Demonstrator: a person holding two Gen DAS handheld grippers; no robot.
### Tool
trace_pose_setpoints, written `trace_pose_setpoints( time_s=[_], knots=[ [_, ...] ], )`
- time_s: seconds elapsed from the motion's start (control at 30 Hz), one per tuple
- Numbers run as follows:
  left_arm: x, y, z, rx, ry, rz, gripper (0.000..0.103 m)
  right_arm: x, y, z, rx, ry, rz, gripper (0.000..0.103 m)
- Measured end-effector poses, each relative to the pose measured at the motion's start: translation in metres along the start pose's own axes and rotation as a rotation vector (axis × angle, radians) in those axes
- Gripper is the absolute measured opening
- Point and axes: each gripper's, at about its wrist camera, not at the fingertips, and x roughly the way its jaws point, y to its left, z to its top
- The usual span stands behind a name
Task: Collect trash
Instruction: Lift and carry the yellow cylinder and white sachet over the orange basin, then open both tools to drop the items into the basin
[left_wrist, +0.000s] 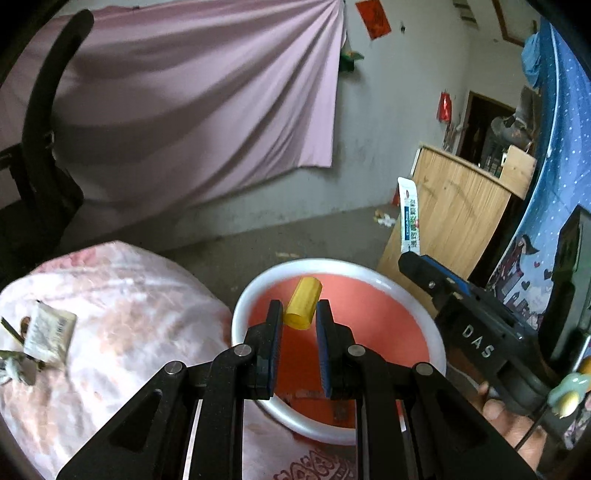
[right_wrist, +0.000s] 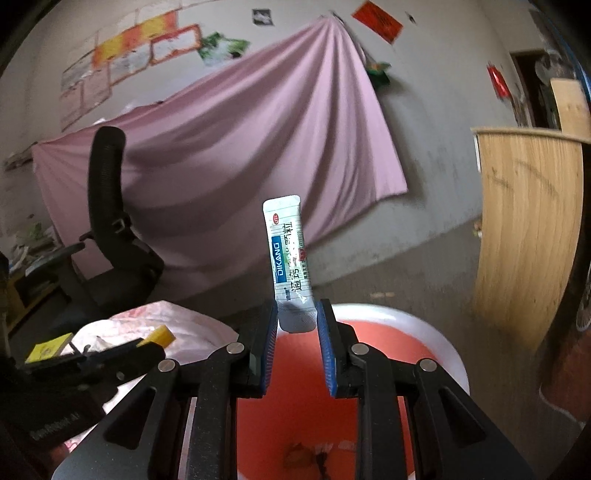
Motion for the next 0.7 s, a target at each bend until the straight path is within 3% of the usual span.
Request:
trace_pose_setpoints(
  time_s=[0.33, 0.5, 0.63, 0.7],
  knots=[
    [0.017, -0.002, -0.001, -0.013, 0.068, -0.002, 0.016, 0.011, -0.006, -0.002, 0.002, 0.086, -0.028, 0.022],
    [0.012, 0.006, -0.003, -0.059, 0.055, 0.006, 0.029, 0.013, -0.007, -0.002, 0.003, 0.096, -0.036, 0.022],
    [0.004, 0.017, -0.002, -0.099, 0.037, 0.023, 0.031, 0.014, -0.005, -0.002, -0.005, 0.093, -0.039, 0.024],
    [-0.001, 0.022, -0.001, -0.119, 0.021, 0.036, 0.036, 0.012, -0.003, -0.001, -0.008, 0.087, -0.040, 0.032]
  ],
)
